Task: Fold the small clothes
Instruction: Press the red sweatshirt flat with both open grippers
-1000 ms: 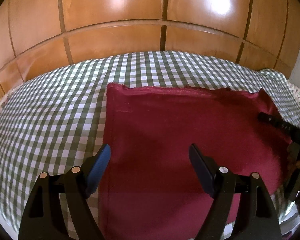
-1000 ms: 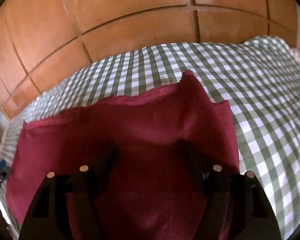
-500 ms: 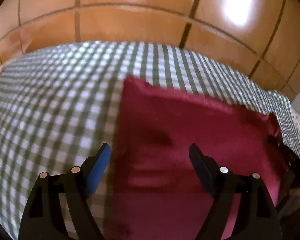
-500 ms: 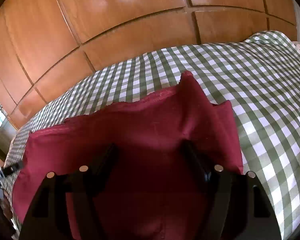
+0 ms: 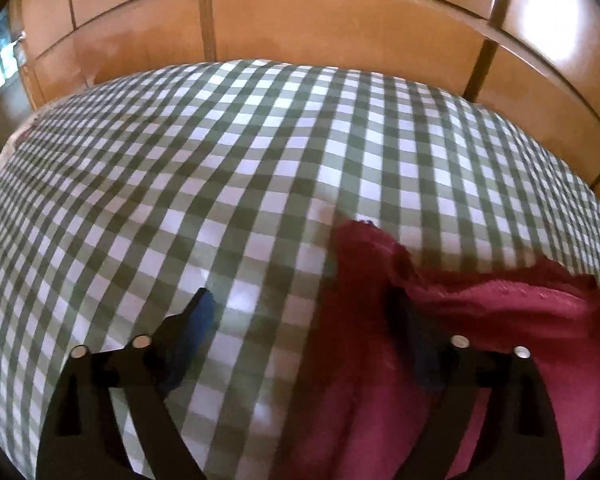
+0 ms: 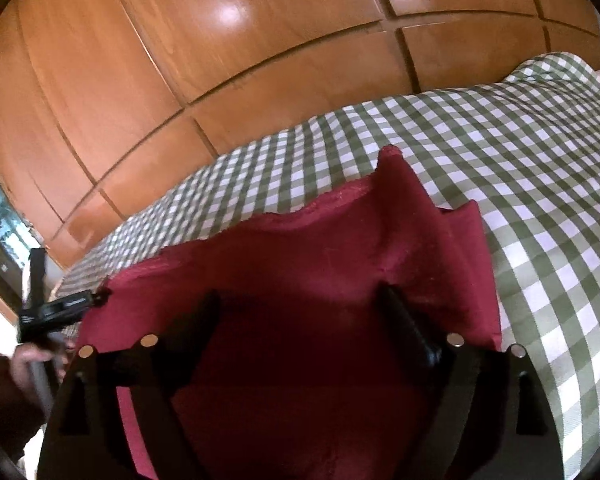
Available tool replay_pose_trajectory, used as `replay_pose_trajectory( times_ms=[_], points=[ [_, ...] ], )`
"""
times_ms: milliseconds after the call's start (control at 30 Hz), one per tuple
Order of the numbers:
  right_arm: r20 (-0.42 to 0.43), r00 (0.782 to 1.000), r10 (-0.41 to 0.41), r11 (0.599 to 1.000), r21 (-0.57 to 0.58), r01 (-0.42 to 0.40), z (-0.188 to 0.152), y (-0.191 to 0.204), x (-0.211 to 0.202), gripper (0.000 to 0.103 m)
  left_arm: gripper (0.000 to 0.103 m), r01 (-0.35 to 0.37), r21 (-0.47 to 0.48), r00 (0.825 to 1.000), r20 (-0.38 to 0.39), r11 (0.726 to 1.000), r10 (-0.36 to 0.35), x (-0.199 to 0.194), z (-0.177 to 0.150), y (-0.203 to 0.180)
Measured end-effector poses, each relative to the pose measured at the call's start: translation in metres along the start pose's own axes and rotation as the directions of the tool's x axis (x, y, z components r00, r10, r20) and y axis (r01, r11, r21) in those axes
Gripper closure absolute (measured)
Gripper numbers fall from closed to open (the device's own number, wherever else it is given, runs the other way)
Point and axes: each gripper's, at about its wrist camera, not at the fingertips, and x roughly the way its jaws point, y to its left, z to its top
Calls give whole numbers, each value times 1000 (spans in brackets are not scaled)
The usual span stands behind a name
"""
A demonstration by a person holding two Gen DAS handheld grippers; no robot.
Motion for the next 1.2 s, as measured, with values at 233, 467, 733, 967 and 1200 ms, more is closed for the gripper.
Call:
replay_pose_trajectory(
  times_ms=[233,467,733,967,1200],
  points=[
    [10,999,45,999,17,-45,0,-3,-2,14,14,-111,24,994,29,994,110,-26,-2,-9],
    [11,999,32,999,8,-32,-1,1,-3,13,14,-124,142,975,202,982,94,-112,-55,-43],
    [3,1000,-13,1000,-24,13,-3,5,0,13,13,25,310,992,107,950,-61,-98,-125,-71],
    [-21,994,-107,990,-91,105,-3,18,8,13,11,81,265,988,110,961,-113,-103,-122,-56],
    [-33,977,-210,964,-171,202,-8,30,13,13,9,104,278,981,131,955,-145,-107,-134,-49]
  ],
)
